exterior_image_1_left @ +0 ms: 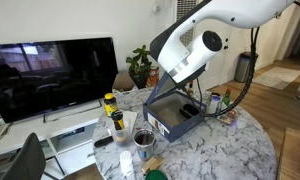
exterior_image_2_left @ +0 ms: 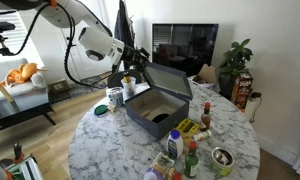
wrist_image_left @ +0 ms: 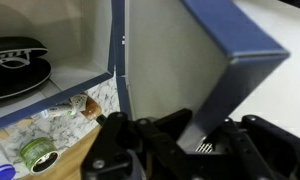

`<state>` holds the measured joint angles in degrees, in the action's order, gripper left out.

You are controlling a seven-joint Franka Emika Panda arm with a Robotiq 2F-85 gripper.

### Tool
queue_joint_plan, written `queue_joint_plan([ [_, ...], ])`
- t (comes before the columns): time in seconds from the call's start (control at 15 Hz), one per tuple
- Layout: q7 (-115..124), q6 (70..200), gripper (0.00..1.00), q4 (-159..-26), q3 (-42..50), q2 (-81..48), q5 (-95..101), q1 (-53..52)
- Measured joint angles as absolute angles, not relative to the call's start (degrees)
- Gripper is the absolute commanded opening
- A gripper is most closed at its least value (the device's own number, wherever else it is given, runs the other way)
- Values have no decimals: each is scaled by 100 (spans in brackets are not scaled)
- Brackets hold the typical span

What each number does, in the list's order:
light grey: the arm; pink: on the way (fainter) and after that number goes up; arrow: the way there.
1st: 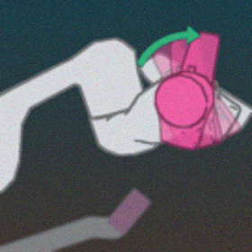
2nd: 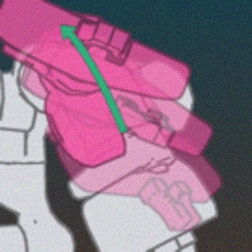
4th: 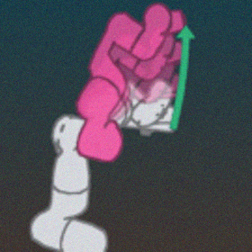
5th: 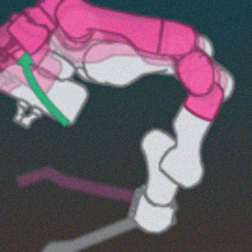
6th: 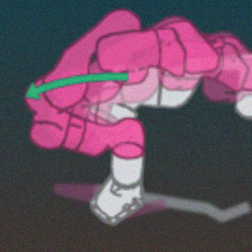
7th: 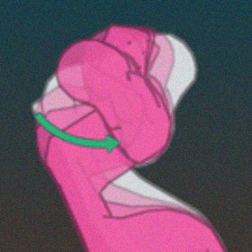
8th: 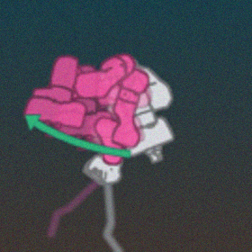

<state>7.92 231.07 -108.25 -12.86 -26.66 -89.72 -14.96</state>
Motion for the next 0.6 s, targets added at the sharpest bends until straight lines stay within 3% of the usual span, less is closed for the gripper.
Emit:
queue_joint_plan([
  [0.6, 1154, 23270, 0, -10629, -1291, -2896, -9050, -1634],
])
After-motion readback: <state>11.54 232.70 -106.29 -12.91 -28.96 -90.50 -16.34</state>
